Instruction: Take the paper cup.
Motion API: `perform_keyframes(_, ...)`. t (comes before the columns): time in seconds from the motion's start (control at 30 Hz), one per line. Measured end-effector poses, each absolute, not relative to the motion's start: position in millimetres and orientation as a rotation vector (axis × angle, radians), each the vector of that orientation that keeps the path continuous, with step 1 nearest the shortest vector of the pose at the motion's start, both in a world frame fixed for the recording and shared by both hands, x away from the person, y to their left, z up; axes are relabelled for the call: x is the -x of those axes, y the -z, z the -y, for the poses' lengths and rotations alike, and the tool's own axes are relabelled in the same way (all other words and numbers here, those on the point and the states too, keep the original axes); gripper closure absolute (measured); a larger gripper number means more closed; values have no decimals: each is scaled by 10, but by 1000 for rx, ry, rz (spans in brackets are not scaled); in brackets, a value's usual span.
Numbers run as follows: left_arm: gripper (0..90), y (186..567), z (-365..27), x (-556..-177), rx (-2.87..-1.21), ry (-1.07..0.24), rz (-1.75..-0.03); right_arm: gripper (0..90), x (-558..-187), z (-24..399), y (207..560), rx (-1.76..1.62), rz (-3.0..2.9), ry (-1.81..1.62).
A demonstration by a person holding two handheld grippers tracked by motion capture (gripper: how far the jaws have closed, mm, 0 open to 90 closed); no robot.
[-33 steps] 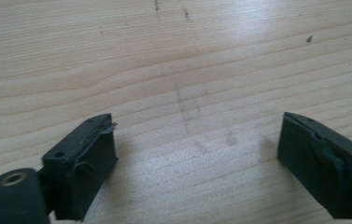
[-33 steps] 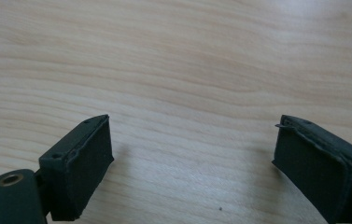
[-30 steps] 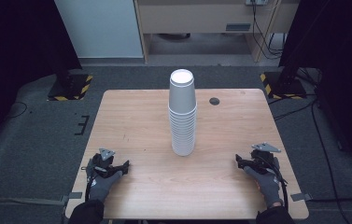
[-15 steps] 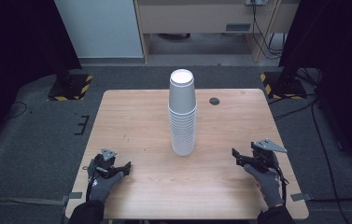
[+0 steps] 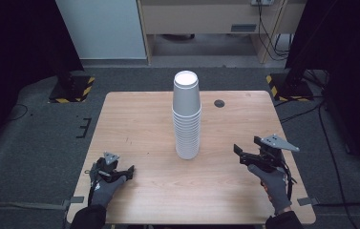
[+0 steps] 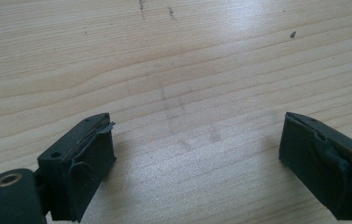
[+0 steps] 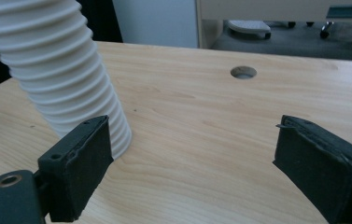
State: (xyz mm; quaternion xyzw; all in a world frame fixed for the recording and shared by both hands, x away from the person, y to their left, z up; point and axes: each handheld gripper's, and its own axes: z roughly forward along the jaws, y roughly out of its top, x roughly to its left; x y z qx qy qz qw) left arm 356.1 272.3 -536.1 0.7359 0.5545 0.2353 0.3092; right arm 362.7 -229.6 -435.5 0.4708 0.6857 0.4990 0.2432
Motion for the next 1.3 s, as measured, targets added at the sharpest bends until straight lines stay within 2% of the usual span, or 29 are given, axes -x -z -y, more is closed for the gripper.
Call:
perform_keyframes(0.63,88,5362,-2722,-3562,-1946,-620,-1464,145,-3711,1924,3659,-1138,-1800,-1487)
perform_keyframes(1.3,78,5363,-2720,-3565,-1950,-616,-1460,138,-3815,1683,3211,-1062,-1767,-1542)
